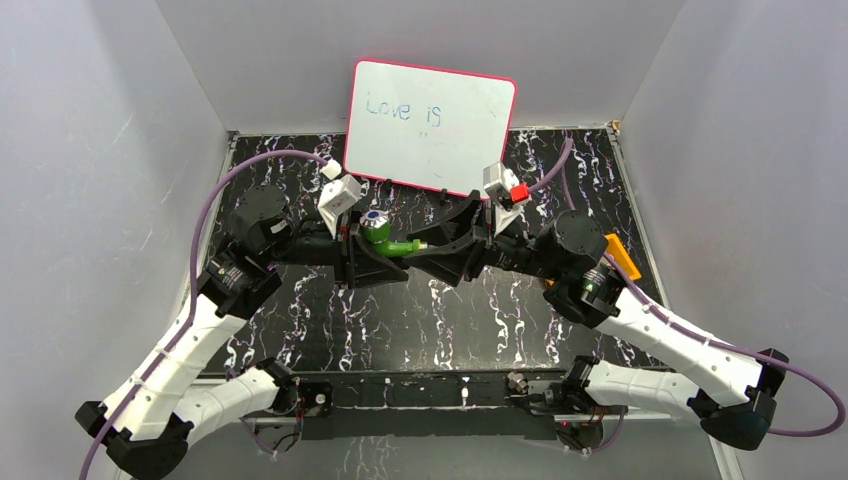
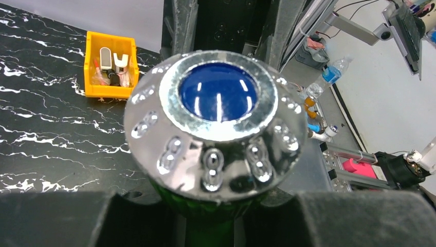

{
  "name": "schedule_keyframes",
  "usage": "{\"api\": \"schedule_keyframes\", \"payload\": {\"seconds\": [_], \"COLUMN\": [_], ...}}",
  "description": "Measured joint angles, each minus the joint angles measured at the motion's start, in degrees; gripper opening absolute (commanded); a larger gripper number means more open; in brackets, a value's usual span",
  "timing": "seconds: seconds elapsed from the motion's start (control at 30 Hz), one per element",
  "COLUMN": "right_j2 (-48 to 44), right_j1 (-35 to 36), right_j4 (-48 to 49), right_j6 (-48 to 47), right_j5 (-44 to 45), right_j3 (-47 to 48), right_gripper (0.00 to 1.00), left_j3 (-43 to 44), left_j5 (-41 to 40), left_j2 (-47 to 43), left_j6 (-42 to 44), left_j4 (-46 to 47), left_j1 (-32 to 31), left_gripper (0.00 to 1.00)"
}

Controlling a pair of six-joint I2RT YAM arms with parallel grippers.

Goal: Install the water faucets
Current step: Adjust the water faucet.

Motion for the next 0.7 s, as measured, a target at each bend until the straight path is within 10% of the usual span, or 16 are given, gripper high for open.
{"api": "schedule_keyframes", "payload": {"seconds": [0.13, 0.43, 0.7], "right_j2": [0.0, 0.7, 1.1], "right_j1": [0.0, 0.0, 0.0], "right_j4": [0.4, 0.4, 0.4], "right_j6": [0.0, 0.5, 0.8], "right_j5": [-0.4, -0.9, -1.4], "right_j3": [0.2, 0.3, 0.4], "right_gripper": [0.39, 0.56, 0.31], "left_j3": [0.0, 0.0, 0.0], "left_j5": [0.3, 0.6, 0.7], "left_j2": [0.0, 0.1, 0.2], "left_j6": [0.0, 0.0, 0.0], "left_j4": [0.1, 0.1, 0.1], "left_j1": [0.0, 0.0, 0.0], "left_gripper": [0.00, 0.00, 0.00]}}
